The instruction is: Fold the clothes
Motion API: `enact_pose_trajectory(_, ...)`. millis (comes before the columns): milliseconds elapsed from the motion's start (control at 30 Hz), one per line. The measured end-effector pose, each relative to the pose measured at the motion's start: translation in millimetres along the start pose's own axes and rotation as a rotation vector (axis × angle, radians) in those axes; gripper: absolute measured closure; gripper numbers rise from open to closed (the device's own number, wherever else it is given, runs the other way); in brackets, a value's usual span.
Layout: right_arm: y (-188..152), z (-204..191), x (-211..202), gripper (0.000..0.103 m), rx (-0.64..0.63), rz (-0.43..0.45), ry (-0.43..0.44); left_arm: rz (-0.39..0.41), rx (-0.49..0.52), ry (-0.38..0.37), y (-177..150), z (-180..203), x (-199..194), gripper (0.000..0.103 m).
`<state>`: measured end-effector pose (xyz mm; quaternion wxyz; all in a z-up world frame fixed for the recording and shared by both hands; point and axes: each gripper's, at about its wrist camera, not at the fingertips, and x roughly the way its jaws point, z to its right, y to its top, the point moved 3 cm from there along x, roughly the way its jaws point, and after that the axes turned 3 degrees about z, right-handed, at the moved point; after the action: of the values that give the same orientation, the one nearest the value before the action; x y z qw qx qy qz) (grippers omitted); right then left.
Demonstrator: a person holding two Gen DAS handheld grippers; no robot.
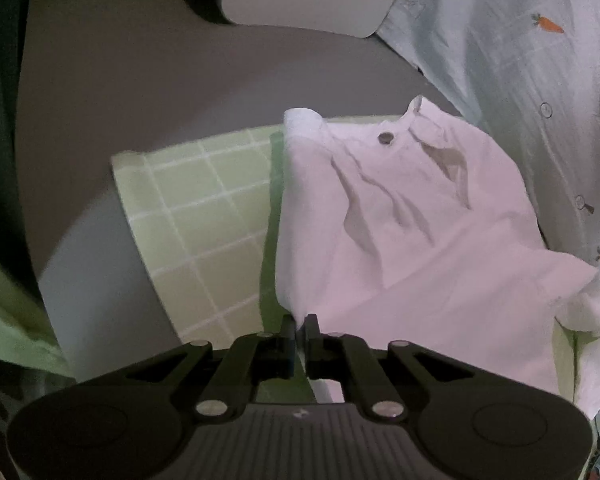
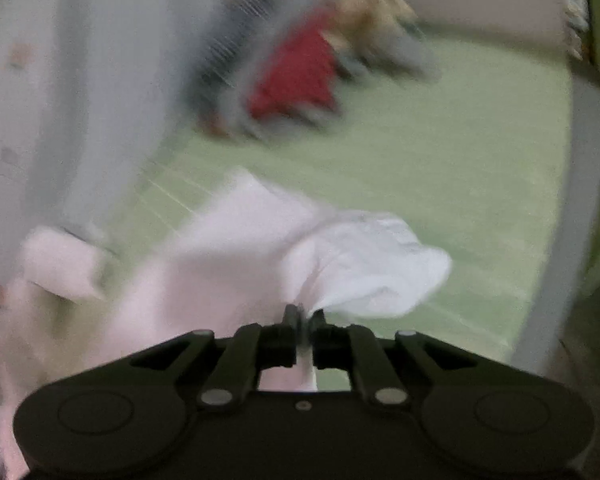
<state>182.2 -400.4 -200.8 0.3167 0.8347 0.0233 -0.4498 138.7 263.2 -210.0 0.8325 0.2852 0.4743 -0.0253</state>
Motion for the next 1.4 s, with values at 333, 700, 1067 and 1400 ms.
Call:
enact_pose_trajectory(333, 3.9, 58.7, 25.5, 0.052, 0.328, 0.005, 0.055, 0.008, 0.051, 0.015, 0.5, 10.8, 2.1, 0.093)
enact_pose_trajectory(700, 31.4, 43.1, 40.8, 0.094, 0.078, 0.081, -0.035, -0.002, 0.067, 0.070, -9.2, 12.9, 13.2, 0.091)
enact_pose_trajectory(1067, 42.8, 63.4, 40.9, 0.093, -0.145, 0.135, -0.312, -0.062, 0.088, 0.095, -26.5, 8.3, 3.0, 0.097)
enact_pose_trajectory(1400, 38.5, 24.2, 18.9, 0.026, -0.460, 0.225, -0.481, 0.074, 0.160, 0.065, 16.5, 17.0, -20.7, 0.080)
